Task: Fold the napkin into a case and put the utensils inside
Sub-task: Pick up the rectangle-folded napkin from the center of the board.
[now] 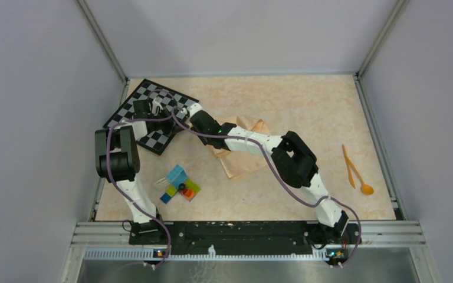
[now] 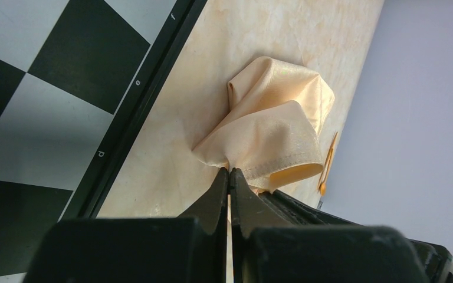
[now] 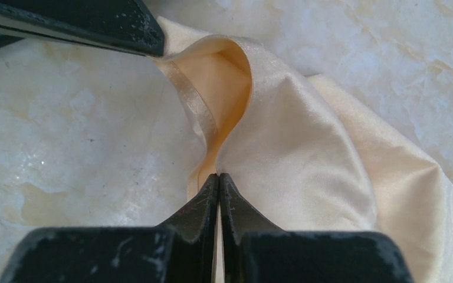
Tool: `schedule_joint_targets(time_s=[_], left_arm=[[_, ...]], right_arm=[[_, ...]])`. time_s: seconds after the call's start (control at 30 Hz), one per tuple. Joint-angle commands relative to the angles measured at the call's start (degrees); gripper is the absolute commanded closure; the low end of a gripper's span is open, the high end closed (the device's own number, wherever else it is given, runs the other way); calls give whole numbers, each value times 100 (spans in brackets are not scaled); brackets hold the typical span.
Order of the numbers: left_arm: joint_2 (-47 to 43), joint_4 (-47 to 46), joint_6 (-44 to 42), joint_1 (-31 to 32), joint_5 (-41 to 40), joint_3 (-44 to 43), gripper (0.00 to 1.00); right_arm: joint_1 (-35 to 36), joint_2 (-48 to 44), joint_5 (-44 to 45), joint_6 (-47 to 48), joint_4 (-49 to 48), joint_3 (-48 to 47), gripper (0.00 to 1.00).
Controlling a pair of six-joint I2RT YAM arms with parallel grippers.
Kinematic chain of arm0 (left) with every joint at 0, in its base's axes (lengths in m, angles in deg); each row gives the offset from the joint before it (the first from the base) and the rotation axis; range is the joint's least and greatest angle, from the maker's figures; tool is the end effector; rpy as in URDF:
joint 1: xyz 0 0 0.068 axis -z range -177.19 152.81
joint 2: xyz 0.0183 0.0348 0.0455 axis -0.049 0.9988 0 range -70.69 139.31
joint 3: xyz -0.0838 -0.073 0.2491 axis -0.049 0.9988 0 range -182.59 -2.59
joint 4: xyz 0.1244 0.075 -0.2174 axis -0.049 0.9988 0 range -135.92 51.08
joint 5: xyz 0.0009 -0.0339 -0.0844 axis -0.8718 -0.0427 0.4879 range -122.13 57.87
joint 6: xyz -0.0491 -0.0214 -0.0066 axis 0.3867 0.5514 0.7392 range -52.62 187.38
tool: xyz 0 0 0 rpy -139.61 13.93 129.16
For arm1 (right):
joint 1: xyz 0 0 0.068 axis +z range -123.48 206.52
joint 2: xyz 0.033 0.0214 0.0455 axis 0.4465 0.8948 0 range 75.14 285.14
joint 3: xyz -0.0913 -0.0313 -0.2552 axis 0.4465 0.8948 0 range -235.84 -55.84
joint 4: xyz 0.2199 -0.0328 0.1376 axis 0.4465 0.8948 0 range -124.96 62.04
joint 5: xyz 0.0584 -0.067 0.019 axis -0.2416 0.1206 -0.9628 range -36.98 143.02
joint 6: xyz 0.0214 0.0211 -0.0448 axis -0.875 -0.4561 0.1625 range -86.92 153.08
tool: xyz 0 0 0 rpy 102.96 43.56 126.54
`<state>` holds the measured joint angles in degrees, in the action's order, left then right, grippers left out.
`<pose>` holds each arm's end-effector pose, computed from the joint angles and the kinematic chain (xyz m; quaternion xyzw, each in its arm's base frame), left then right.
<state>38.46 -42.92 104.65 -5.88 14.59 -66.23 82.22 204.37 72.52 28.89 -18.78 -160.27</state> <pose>0.3858 0.0327 0.1563 -0.2059 0.8452 -0.4395 0.2235 0.3004 0.4193 0.1991 -0.3264 0.8382 0.0704 0.4312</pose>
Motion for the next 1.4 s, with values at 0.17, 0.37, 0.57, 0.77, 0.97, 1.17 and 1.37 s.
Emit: schedule_joint_targets(time_s=[0.17, 0.37, 0.57, 0.77, 0.97, 1.17, 1.37], left_arm=[[-200, -222, -129, -22, 123, -127, 100], [-200, -226, -124, -20, 125, -123, 100], [-183, -226, -124, -28, 118, -135, 100], [-164, -253, -104, -23, 121, -144, 100], [-147, -249, -102, -20, 128, -157, 100], [-139, -259, -80, -32, 136, -184, 100], [-90, -257, -65, -72, 153, -226, 100]], right_arm=[[22, 151, -117, 48, 7, -149, 100], [11, 36, -214, 83, 20, -30, 100], [13, -99, -362, -37, -74, 263, 100], [17, -55, -412, 6, 114, 37, 90], [134, -461, -485, -21, 667, -80, 52], [170, -868, -559, -185, 1237, 483, 54], [169, -1137, -330, -356, 1023, 1201, 68]])
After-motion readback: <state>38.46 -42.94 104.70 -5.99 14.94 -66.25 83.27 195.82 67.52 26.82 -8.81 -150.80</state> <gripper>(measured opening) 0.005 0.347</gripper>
